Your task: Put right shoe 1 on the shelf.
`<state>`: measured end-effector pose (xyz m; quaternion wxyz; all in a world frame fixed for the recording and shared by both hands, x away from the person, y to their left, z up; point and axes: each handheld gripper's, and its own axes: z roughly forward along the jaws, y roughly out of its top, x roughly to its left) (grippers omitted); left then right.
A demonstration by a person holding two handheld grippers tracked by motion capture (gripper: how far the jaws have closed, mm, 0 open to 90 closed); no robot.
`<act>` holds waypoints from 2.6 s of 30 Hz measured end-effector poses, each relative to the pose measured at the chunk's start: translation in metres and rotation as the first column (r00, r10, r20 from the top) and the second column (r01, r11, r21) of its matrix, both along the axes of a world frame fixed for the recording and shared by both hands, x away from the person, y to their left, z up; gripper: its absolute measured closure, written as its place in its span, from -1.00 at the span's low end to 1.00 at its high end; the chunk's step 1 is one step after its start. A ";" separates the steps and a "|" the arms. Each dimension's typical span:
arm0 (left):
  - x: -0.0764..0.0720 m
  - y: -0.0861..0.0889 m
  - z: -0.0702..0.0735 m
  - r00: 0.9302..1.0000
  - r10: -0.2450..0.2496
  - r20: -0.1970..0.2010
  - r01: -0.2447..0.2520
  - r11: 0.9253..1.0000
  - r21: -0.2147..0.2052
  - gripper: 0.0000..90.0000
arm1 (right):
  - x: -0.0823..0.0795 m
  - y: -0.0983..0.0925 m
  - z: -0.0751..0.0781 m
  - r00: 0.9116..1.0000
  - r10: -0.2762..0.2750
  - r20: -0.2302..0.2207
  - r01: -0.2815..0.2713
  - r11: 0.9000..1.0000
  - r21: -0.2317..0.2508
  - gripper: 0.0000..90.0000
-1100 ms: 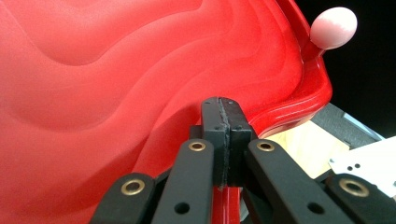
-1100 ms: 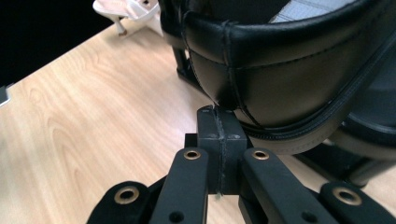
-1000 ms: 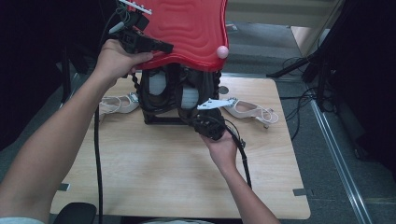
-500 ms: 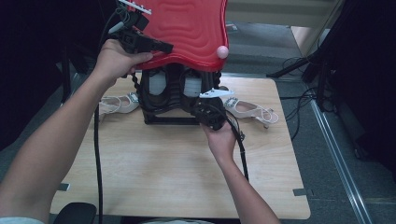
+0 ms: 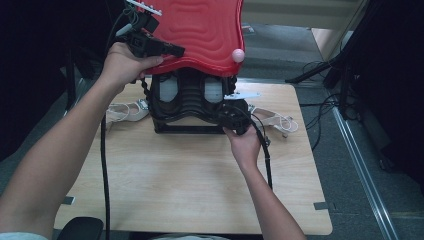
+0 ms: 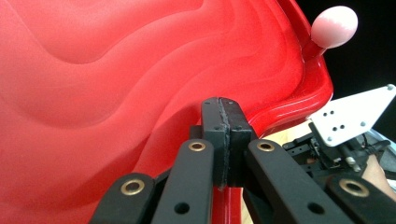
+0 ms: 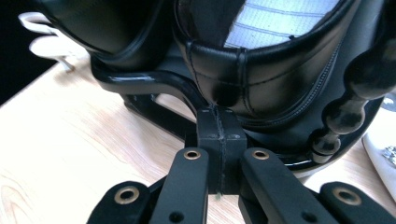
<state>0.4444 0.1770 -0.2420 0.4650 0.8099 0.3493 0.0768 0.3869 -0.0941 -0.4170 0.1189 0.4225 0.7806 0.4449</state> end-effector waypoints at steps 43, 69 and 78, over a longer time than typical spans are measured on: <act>-0.099 0.023 -0.075 0.994 -0.109 -0.017 0.109 0.994 -0.021 -0.10 | -0.076 -0.061 -0.029 0.973 0.211 -0.090 -0.202 0.974 0.107 0.18; -0.125 0.034 -0.172 0.992 -0.072 -0.099 0.069 0.997 -0.033 -0.14 | -0.088 -0.083 -0.048 0.969 0.245 -0.040 -0.239 0.964 0.117 0.00; -0.126 0.037 -0.207 0.987 -0.071 -0.144 0.069 0.997 -0.018 -0.04 | -0.084 -0.087 -0.057 0.972 0.228 -0.053 -0.222 0.970 0.096 0.02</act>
